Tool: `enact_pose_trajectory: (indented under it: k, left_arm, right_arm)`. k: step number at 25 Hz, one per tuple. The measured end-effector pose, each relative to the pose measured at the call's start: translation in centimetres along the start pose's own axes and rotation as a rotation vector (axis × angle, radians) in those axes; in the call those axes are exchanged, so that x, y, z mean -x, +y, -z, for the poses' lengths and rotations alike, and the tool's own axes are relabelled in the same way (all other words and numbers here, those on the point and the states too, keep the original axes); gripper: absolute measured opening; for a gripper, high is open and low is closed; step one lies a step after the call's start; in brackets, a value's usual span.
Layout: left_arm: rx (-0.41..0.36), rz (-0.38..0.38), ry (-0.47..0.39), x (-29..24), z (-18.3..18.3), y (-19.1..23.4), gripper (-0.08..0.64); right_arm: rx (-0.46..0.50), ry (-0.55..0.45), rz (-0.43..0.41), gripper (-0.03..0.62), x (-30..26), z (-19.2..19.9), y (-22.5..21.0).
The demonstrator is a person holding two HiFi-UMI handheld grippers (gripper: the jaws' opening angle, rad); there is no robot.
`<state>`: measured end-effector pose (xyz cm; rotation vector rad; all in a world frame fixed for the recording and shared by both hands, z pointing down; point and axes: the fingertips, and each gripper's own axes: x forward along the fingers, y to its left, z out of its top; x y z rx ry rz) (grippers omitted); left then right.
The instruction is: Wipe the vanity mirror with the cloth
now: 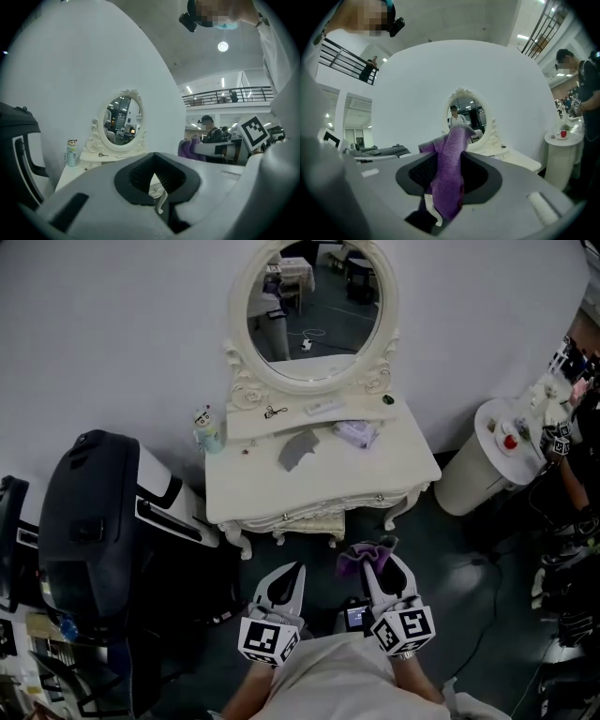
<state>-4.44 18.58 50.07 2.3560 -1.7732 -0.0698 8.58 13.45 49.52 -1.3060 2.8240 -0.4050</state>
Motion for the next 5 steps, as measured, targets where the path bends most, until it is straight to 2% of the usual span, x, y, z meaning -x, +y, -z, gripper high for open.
enact_pose_trajectory:
  k: [5]
  left_arm:
    - [-0.017,-0.002,-0.012,1.8,-0.3,-2.0,0.003]
  right_arm:
    - [0.008,-0.016,0.013,0.161,3.1,-0.1,0.0]
